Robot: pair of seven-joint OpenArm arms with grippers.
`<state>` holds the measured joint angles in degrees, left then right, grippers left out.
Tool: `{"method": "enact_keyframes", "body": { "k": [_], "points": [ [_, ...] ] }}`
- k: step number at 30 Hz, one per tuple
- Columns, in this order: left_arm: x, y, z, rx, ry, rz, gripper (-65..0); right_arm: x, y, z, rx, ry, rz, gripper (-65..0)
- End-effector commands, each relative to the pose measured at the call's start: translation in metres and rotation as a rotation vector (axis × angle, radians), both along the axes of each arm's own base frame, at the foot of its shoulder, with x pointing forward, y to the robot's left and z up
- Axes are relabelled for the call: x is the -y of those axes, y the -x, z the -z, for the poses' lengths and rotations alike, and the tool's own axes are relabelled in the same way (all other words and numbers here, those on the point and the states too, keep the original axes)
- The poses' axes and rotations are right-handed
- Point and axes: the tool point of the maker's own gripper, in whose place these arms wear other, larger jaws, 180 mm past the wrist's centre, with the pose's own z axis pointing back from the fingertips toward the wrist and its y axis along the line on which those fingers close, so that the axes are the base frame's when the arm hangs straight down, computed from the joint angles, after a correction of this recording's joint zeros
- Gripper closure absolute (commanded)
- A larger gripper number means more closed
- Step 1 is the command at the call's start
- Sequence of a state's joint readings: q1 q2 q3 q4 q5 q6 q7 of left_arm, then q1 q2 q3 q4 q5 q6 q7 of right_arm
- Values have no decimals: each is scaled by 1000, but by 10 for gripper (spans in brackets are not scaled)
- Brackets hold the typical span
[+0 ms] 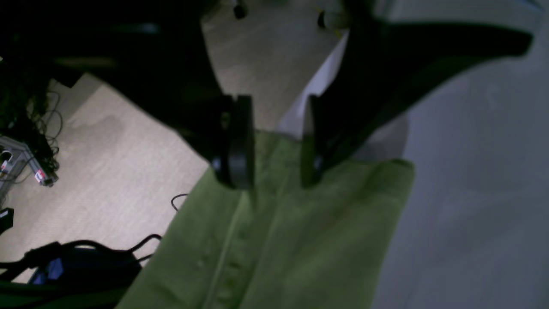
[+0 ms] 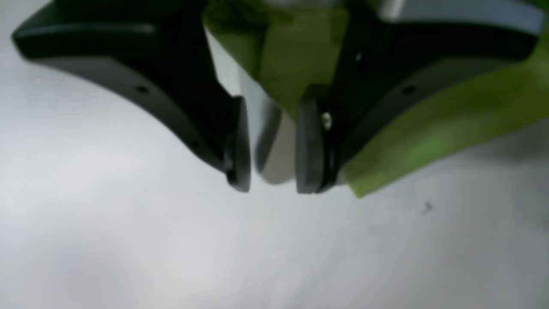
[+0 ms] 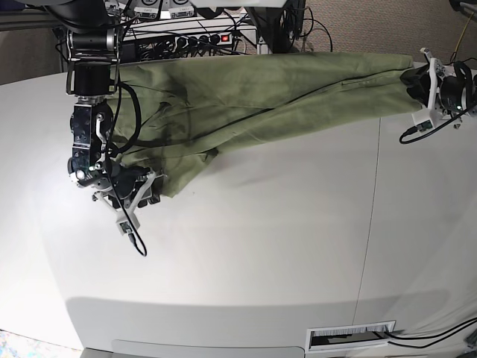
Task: Fold the T-shirt properly
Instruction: 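Drag the right gripper's shirt end along the table toward the left gripper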
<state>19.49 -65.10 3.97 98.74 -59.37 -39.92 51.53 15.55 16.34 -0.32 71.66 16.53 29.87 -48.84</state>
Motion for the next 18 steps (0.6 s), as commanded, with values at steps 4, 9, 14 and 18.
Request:
{"method": "enact_keyframes", "body": {
  "k": [4,9,14,18],
  "points": [
    [-4,-9,-9,29,-6,5,-204,7,-4,-8,-17,21,2,-172],
    [-4,-9,-9,29,-6,5,-204,7,-2,-6,-35,27,1,-144],
    [-4,-9,-9,29,-6,5,-204,-9,-9,-18,16,-93,-1,-140],
    [-4,-9,-9,29,-5,5,-204,-19,-13,-24,14,-116,-22,-182]
  ]
}}
